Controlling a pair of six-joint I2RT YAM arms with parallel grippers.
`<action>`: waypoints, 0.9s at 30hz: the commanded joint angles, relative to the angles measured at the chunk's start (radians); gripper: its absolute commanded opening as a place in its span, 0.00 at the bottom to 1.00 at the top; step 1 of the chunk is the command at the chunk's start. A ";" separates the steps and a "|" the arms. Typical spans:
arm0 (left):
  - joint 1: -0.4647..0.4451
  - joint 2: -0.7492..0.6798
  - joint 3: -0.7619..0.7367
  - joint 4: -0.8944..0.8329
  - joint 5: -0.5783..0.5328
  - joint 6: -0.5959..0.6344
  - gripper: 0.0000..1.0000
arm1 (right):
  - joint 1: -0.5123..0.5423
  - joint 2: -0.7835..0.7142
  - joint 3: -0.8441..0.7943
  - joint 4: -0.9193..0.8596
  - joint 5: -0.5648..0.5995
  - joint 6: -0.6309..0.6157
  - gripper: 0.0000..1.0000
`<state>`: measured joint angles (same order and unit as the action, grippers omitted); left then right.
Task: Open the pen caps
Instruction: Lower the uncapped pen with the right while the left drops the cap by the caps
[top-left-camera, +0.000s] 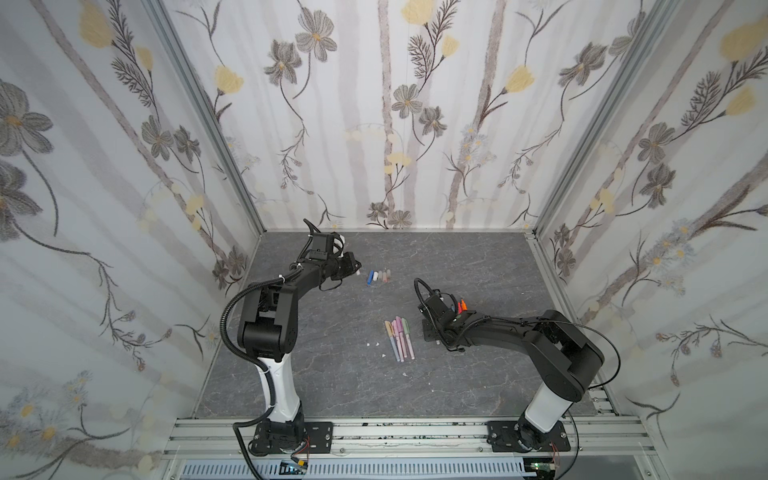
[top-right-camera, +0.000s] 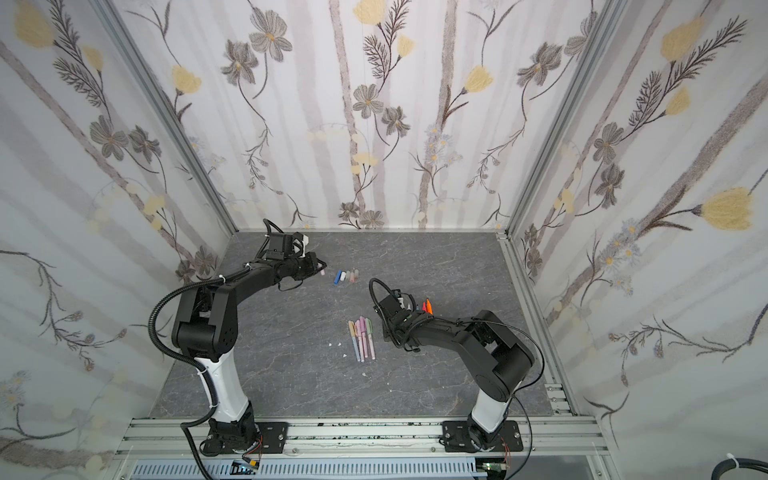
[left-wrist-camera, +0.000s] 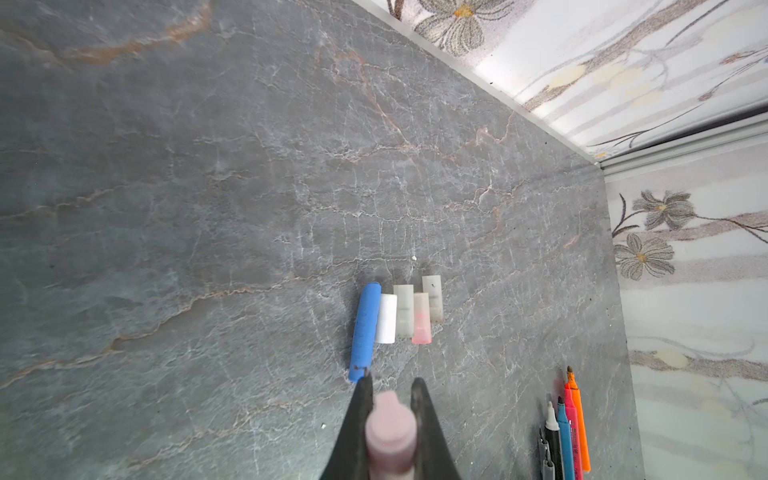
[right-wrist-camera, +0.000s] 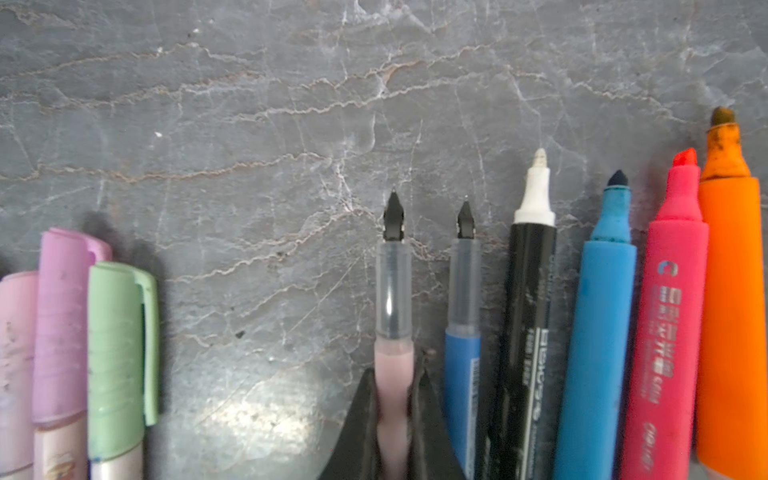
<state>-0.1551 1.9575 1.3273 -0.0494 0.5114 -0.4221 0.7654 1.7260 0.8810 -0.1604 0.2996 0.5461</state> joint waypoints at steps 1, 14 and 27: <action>0.003 0.010 -0.005 0.039 0.010 0.004 0.00 | 0.000 -0.011 0.007 -0.033 0.039 -0.006 0.17; 0.011 0.070 -0.027 0.096 0.031 -0.007 0.01 | 0.000 -0.101 0.016 -0.059 0.051 -0.032 0.28; 0.015 0.159 0.001 0.156 0.054 -0.023 0.16 | 0.041 -0.213 0.025 -0.028 -0.019 -0.071 0.29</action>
<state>-0.1421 2.0998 1.3182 0.0589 0.5484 -0.4309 0.7998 1.5139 0.8967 -0.2039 0.2924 0.4847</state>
